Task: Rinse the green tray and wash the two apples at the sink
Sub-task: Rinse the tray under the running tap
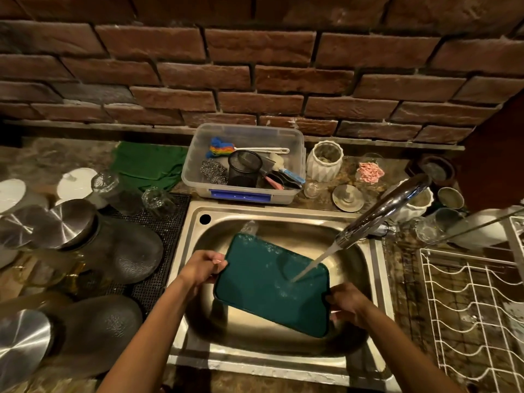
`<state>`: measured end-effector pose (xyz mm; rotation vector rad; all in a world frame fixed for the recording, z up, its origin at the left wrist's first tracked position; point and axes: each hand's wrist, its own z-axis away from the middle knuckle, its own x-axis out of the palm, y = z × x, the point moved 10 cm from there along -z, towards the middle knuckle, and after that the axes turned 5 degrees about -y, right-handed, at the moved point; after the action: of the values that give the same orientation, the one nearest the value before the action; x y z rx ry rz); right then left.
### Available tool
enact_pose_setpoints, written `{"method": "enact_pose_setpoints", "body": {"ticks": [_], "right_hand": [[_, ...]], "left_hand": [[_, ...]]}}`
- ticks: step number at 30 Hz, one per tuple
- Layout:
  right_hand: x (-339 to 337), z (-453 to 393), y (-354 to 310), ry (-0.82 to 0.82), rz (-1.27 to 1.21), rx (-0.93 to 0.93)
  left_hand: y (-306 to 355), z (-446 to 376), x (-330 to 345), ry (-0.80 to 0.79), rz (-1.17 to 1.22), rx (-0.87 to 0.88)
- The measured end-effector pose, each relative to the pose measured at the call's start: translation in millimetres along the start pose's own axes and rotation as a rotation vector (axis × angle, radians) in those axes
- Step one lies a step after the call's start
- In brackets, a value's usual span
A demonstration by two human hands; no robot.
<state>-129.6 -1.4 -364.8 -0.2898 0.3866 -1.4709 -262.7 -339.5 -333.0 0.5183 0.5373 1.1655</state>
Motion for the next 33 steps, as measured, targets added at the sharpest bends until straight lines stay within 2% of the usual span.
{"method": "enact_pose_setpoints", "body": {"ticks": [5,9,13,17,22,25,30,33], "right_hand": [[0,-3,-10,0.155,-0.161,-0.111],[-11,10,-35,0.171,-0.201,-0.217],[-23,29,-59,0.164,-0.180,-0.315],[-29,36,-70,0.110,-0.066,-0.300],[-32,20,-44,0.076,0.002,-0.152],[-22,10,-23,0.131,0.024,-0.112],[-1,-2,-7,0.163,-0.068,-0.093],[-3,-6,-12,0.175,-0.113,-0.158]], "left_hand": [[7,-8,-13,0.079,-0.034,0.029],[-19,-17,-14,0.142,0.056,-0.037],[-61,-13,7,0.061,0.316,-0.189],[-82,-7,26,-0.011,0.305,-0.272],[-73,-6,22,-0.074,0.232,-0.247],[-58,-9,18,-0.113,0.161,-0.218],[-26,-15,3,-0.036,0.021,-0.098],[-13,-11,-3,0.011,0.006,-0.034]]}}
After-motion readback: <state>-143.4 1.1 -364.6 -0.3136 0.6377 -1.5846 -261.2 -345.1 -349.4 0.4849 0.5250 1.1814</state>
